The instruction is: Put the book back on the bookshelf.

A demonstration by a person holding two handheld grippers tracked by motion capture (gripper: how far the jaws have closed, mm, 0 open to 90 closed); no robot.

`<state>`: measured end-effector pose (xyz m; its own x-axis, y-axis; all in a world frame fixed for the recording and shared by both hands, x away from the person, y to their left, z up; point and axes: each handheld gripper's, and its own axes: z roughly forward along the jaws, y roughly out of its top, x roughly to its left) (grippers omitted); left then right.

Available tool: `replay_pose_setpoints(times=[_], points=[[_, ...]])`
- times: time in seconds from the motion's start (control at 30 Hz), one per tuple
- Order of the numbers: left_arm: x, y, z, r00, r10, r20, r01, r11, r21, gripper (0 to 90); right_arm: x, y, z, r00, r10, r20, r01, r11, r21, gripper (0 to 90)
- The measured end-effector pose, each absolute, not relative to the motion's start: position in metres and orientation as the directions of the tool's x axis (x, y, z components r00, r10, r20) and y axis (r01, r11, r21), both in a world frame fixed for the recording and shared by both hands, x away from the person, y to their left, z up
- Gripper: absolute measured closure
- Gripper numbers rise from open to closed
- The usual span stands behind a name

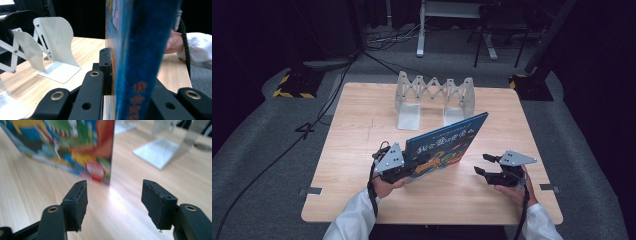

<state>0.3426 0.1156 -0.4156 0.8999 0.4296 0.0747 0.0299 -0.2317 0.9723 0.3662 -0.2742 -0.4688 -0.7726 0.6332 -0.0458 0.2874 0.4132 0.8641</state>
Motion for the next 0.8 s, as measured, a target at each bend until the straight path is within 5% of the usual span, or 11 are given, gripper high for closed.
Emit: replay_pose_setpoints(times=[0.17,0.8], points=[[0.344,0.121,-0.415,0.887,0.457,0.067,0.037,-0.217,0.976,82.8,0.355,-0.297,-0.476,-0.740,0.673,-0.009,0.362,0.410,0.837,27.5],[0.349,0.144,-0.395,0.805,0.578,0.132,0.026,-0.256,0.966,83.0,0.348,-0.300,-0.491,-0.726,0.687,-0.037,0.408,0.473,0.781,28.5]])
